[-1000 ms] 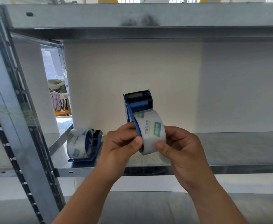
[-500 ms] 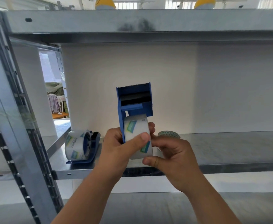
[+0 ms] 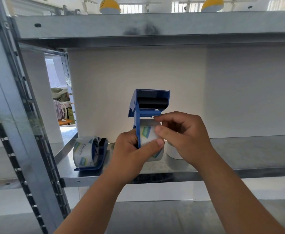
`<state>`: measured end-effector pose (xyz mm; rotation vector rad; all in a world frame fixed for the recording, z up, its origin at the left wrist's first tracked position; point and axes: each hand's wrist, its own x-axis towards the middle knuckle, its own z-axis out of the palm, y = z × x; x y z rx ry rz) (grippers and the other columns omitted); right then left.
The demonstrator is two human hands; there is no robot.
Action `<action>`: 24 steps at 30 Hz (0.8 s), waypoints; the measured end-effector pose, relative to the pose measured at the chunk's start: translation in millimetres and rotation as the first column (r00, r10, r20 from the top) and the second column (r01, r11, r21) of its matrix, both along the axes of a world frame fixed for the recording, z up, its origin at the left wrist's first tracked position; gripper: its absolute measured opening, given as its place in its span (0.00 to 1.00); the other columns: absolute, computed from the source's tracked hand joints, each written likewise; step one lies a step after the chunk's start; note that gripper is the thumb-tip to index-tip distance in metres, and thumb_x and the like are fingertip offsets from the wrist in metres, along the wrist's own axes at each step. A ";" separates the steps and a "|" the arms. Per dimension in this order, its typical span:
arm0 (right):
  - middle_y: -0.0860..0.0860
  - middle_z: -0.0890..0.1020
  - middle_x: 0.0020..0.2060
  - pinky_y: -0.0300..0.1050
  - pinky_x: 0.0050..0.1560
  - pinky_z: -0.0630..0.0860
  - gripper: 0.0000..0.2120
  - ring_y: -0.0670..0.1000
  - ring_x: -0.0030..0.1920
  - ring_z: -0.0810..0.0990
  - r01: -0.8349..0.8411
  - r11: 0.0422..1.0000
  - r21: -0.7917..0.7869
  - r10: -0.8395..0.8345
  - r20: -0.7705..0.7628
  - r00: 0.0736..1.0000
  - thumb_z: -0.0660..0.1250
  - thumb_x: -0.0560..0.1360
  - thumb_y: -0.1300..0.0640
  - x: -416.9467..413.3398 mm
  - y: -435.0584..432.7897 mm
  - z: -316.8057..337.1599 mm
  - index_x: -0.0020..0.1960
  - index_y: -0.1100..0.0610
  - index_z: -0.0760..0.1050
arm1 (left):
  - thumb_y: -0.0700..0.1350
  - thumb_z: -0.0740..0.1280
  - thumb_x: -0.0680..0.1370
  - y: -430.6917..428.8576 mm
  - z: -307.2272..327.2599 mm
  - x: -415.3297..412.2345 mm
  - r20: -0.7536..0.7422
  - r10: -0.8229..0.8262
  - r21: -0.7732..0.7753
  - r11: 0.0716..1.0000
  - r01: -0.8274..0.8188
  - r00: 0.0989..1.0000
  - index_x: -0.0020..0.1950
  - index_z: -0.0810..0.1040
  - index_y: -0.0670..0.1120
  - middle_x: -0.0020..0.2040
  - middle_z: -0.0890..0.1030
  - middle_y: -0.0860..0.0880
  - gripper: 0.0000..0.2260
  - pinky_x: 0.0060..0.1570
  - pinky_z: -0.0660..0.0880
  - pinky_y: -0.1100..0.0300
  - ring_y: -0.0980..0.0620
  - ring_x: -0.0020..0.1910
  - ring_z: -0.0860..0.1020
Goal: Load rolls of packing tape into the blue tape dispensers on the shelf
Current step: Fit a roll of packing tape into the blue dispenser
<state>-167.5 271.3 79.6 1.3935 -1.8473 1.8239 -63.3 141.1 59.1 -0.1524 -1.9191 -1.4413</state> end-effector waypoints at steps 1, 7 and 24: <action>0.44 0.85 0.38 0.41 0.42 0.79 0.07 0.47 0.41 0.83 0.011 1.000 0.011 -0.011 -0.005 1.000 0.73 0.74 0.57 0.2 -0.3 1.9 0.51 0.52 0.87 | 0.48 0.75 0.74 -1.6 -0.9 -0.3 0.003 -0.008 0.016 1.000 0.008 1.000 0.42 0.83 0.46 0.35 0.84 0.50 0.06 0.37 0.79 0.66 0.58 0.36 0.83; 0.42 0.85 0.43 0.31 0.43 0.77 0.07 0.43 0.48 0.82 0.169 0.978 0.122 -0.145 -0.187 0.972 0.68 0.81 0.57 2.9 -3.7 12.1 0.48 0.52 0.85 | 0.55 0.73 0.70 -6.6 -5.6 -2.1 0.016 0.030 0.030 0.999 -0.031 0.999 0.42 0.84 0.45 0.35 0.83 0.49 0.13 0.37 0.80 0.64 0.55 0.36 0.83; 0.44 0.82 0.39 0.27 0.40 0.72 0.07 0.40 0.40 0.79 0.467 0.883 -0.041 -0.459 -0.272 0.846 0.68 0.80 0.60 -19.8 -13.3 29.9 0.45 0.50 0.80 | 0.39 0.80 0.69 -0.1 -14.5 -5.9 0.252 -0.033 -0.052 0.998 0.047 0.967 0.48 0.85 0.45 0.43 0.88 0.45 0.10 0.45 0.85 0.46 0.45 0.43 0.87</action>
